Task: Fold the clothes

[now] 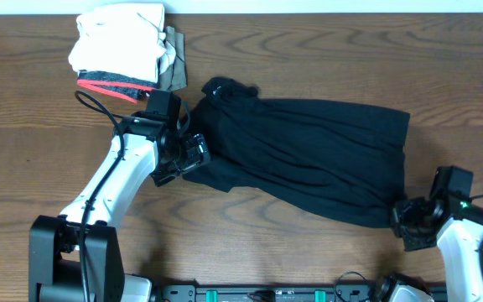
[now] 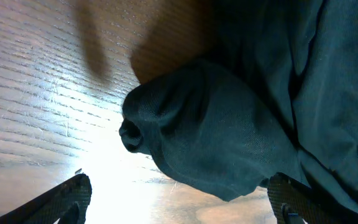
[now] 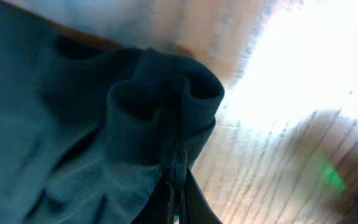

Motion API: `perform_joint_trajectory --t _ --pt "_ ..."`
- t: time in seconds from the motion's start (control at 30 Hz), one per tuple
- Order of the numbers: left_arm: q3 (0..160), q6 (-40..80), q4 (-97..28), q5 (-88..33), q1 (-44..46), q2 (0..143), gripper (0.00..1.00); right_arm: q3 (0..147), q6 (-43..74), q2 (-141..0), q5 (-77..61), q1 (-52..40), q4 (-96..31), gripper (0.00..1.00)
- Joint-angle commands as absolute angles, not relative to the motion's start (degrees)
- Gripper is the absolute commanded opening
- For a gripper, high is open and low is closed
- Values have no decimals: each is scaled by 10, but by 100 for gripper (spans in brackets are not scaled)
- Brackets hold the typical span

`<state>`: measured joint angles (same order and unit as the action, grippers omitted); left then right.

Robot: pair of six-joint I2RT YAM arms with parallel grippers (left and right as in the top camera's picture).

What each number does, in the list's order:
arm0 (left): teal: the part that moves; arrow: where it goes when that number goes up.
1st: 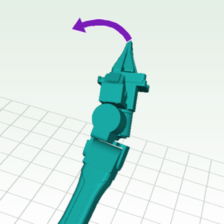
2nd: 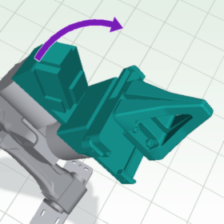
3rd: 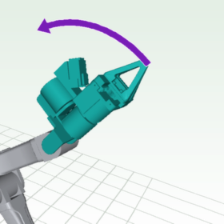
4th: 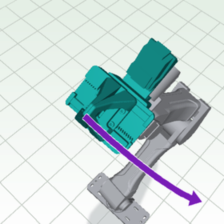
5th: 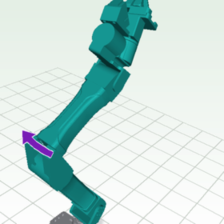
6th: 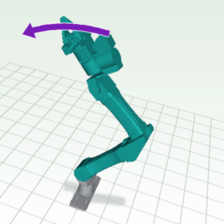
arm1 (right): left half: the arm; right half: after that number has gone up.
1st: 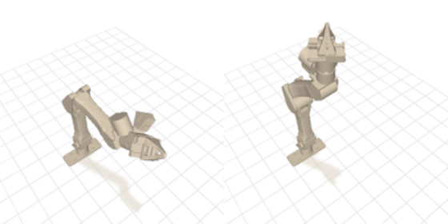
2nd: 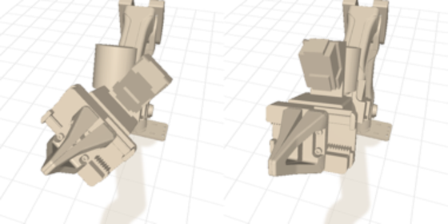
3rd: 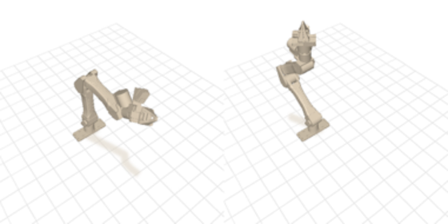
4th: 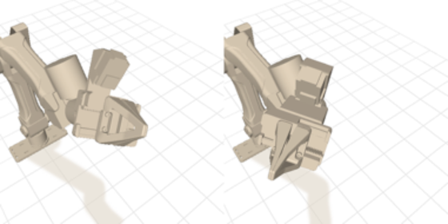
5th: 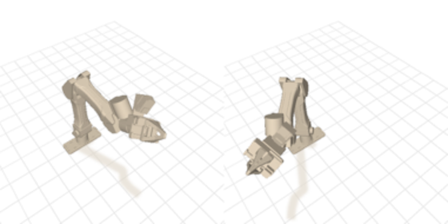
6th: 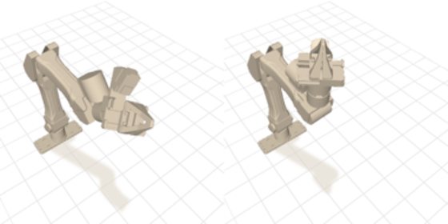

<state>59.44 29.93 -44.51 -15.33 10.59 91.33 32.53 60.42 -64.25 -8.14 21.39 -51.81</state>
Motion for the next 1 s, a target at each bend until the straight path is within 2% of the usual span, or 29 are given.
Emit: perform_joint_trajectory --t 0.0,0.4,0.97 --pt "587 293 -445 -158 103 916 92 357 606 -639 -85 205 -524 1" --pt "587 294 -432 -158 104 916 92 365 623 -654 -79 205 -451 2" --pt "587 294 -382 -158 104 916 90 365 634 -758 -27 205 -322 2"
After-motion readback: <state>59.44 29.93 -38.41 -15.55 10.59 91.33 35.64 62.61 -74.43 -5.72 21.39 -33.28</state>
